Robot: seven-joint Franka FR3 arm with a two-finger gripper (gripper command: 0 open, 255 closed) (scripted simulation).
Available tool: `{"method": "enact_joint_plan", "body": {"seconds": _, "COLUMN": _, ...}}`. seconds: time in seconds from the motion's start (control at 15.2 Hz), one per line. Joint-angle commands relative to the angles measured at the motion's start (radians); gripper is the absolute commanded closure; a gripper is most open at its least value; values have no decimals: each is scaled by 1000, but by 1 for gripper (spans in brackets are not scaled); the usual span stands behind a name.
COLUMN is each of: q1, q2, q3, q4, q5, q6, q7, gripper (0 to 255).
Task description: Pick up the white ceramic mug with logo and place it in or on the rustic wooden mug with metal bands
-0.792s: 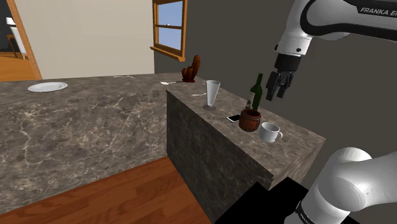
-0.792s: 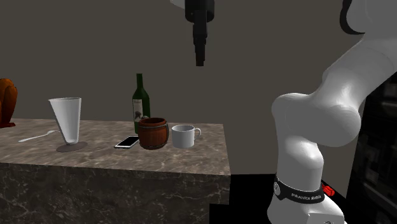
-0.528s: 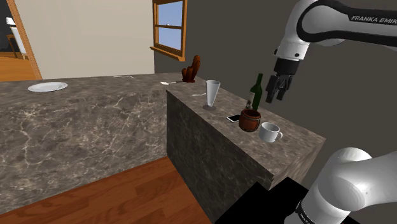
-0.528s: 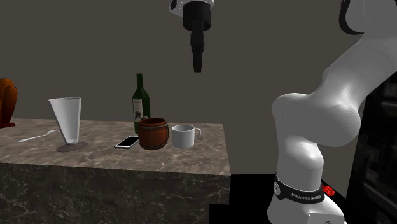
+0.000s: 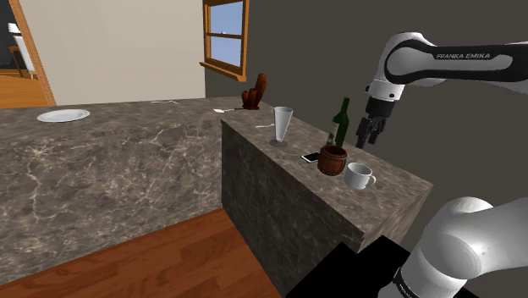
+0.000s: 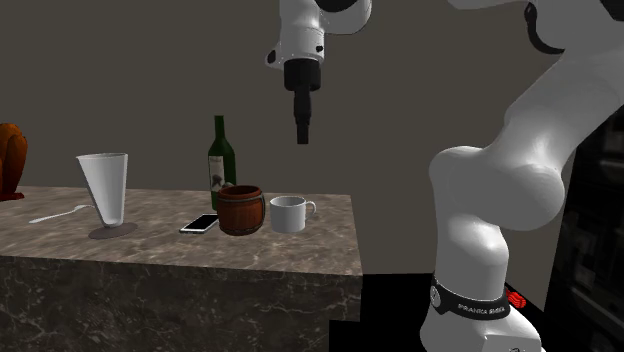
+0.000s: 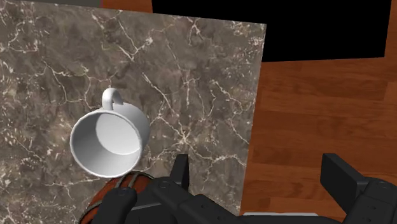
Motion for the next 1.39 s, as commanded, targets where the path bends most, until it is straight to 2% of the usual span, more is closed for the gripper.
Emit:
{"method": "enact_joint_plan", "body": {"seconds": 0.0, "q1": -9, "q2": 33, "q3": -40, "q4": -12, "q5": -22, "q6": 48, "q7": -40, "gripper": 0}}
{"method": "enact_joint_plan", "body": {"seconds": 0.4, "q1": -24, "q2": 165, "q3": -167, "q4": -21, "q5": -66, "q6": 200, "q7": -160, "gripper": 0}}
{"method": "enact_joint_plan", "body": {"seconds": 0.73, "q1": -20, "q2": 314, "q3": -277, "q4": 6, "q5": -63, "q6": 327, "q7": -273, "gripper": 0}}
{"method": "enact_joint_plan", "body": {"seconds": 0.99, "q1": -5, "q2": 458, "q3": -367, "q4": 52, "q5": -18, "q6": 422, "q7": -381, "gripper": 0}}
{"method": "enact_joint_plan", "body": {"seconds": 1.25, "q1": 9, "q2": 629, "q3": -447, "q4": 118, "q5": 84, "q6": 502, "q7": -519, "gripper": 0}}
{"method": "enact_joint_plan", "body": {"seconds": 1.32, "q1": 8, "q2": 642, "q3": -450, "q4": 123, "q5": 93, "q6": 507, "q7": -529, "gripper": 0}}
